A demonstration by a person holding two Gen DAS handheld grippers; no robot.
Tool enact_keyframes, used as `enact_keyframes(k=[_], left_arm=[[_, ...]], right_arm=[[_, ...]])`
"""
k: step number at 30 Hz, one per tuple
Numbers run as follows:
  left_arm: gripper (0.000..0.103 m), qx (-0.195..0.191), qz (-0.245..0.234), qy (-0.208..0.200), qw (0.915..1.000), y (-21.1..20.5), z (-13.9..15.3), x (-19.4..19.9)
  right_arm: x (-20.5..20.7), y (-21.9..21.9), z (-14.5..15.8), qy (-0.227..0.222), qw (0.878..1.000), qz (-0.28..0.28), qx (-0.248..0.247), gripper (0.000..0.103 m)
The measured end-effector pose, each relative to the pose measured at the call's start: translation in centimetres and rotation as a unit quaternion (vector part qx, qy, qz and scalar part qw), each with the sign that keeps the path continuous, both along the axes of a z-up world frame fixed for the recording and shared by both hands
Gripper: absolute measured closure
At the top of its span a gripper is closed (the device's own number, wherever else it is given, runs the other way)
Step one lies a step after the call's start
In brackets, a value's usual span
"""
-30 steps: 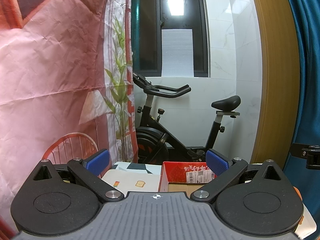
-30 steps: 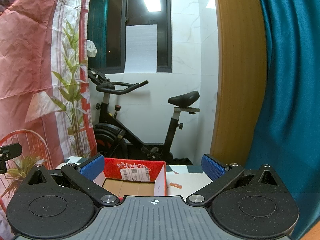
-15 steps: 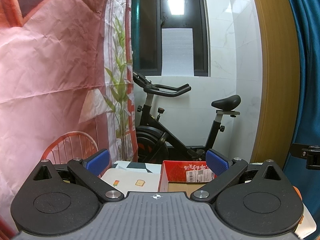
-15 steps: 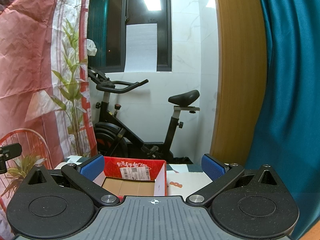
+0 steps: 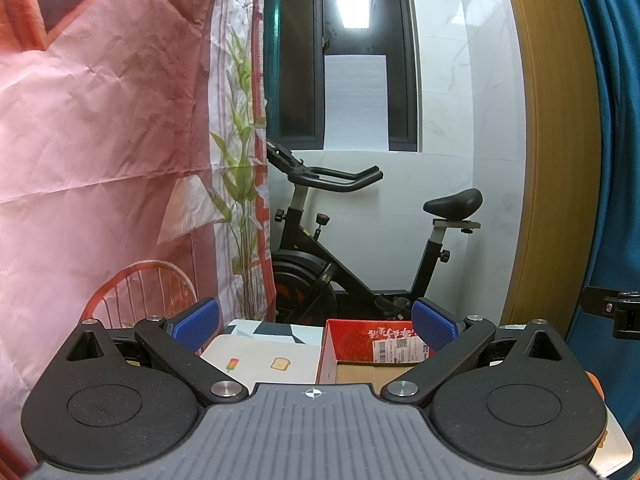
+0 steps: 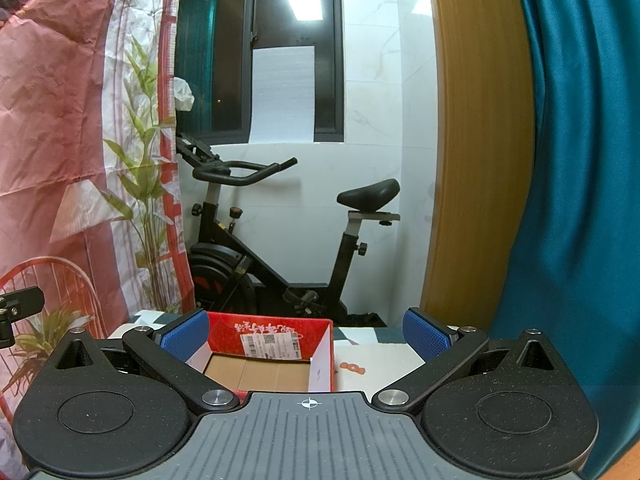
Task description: Organize soft objects
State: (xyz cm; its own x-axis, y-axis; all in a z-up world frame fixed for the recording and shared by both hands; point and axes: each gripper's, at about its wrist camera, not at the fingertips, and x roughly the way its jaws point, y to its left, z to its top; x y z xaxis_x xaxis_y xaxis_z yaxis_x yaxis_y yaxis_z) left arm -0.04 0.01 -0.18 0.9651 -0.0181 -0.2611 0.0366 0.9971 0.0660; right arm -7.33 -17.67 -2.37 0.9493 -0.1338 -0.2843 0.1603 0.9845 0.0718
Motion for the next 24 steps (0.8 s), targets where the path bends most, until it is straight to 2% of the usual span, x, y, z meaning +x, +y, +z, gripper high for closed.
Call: enact_keyframes(k=[5,9,12,16,19,24], left_arm=[[0.0,-0.002,-0.001,0.002,1.0,0.1,-0.2,0.0],[0.0,-0.006,0.0,0.012,0.9999,0.3,-0.7,0.6],[0.0,-0.01,0.01,0.019,0.9997,0.6,-1.4,1.3],[0.0,-0.041,0.016,0.042,0.9982,1.7,-3.1,2.8],[0.0,-0.064,0.027,0.046,0.9966,2.9,-4.8,3.6],[0.0,-0.053,0.034,0.059,0.9963,3.4,-7.8,5.0]], right_arm=[[0.0,-0.1,-0.2,-0.007,1.0,0.009,0.002,0.0],[0.2,-0.2,-1.9,-0.021,0.999,0.026,0.015,0.0],[0.3,-0.8,-3.2,-0.048,0.997,0.046,0.031,0.0],[1.3,-1.4,-5.5,-0.053,0.996,0.048,0.045,0.0],[2.2,-0.9,-7.5,-0.064,0.997,0.039,0.028,0.0],[4.1,-0.2,-11.4,-0.043,0.998,0.039,0.028,0.0]])
